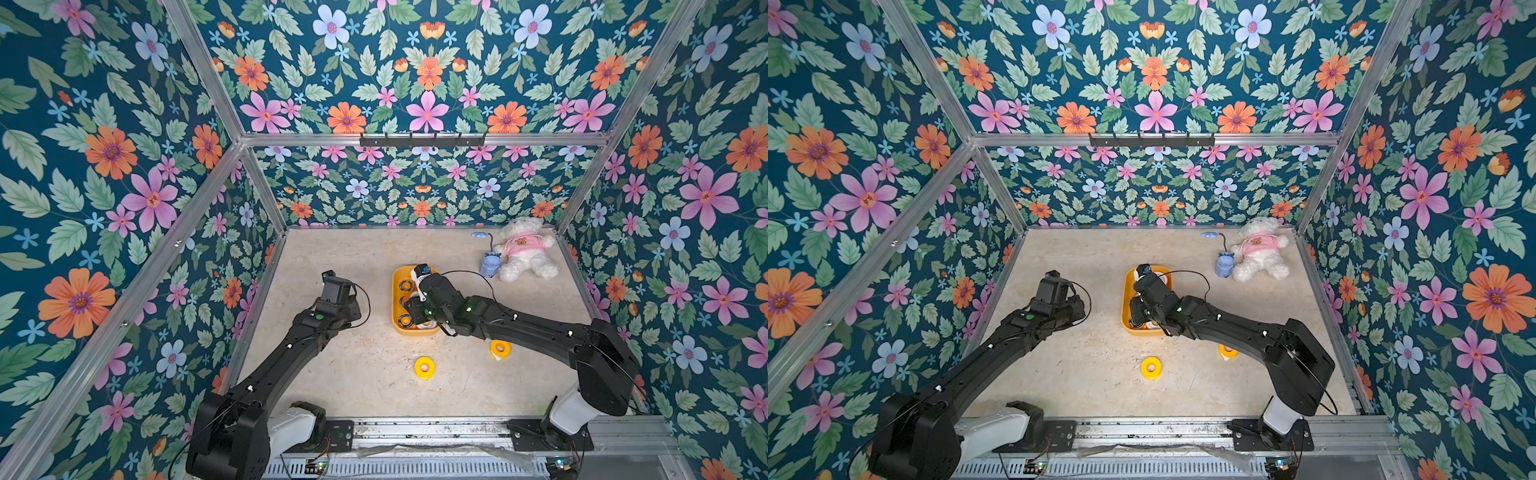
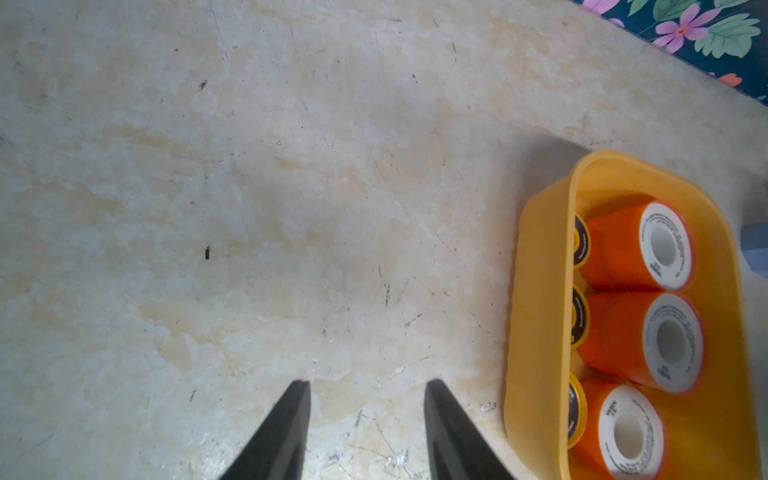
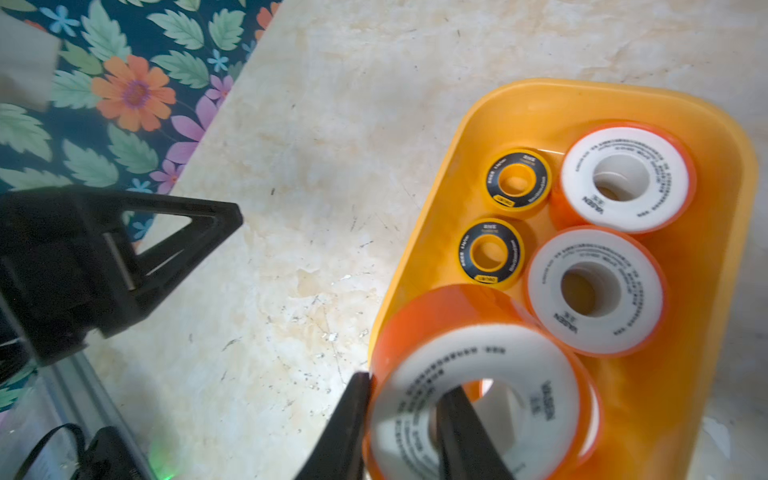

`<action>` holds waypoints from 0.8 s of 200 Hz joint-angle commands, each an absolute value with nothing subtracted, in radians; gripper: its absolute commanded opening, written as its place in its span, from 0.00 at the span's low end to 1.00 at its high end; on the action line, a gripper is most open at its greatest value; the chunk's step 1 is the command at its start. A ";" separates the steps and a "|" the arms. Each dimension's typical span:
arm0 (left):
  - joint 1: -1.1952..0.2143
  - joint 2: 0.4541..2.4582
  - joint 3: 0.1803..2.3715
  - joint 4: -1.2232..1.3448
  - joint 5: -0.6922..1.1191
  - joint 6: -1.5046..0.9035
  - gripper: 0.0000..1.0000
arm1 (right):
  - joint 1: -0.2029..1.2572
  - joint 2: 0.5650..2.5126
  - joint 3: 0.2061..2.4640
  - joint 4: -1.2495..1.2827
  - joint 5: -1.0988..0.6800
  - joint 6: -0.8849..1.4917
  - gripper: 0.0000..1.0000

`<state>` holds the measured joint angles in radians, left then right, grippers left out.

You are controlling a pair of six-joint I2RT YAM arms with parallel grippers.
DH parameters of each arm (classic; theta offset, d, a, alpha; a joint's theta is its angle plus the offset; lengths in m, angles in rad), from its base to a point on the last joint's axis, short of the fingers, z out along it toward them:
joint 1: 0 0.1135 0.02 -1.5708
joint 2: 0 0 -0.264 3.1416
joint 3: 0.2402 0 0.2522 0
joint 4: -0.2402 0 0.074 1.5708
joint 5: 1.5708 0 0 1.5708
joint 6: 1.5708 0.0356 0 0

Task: Put the sealing tape into the storage box
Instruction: Place the sealing tape in the storage box.

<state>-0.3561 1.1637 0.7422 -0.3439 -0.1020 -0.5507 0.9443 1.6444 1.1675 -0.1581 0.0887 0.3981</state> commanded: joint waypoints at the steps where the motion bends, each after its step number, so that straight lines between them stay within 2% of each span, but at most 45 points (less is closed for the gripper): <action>1: -0.356 1.164 0.747 -0.337 -0.099 -0.551 0.51 | 0.943 1.685 1.186 -0.224 0.170 0.400 0.27; 160: -0.356 1.164 0.743 -0.335 -0.098 -0.554 0.51 | 0.933 1.771 1.216 -0.328 0.201 0.417 0.28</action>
<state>-0.3565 1.1633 0.7422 -0.3435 -0.0990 -0.5507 0.9340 1.7611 1.2129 -0.3126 0.1848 0.4061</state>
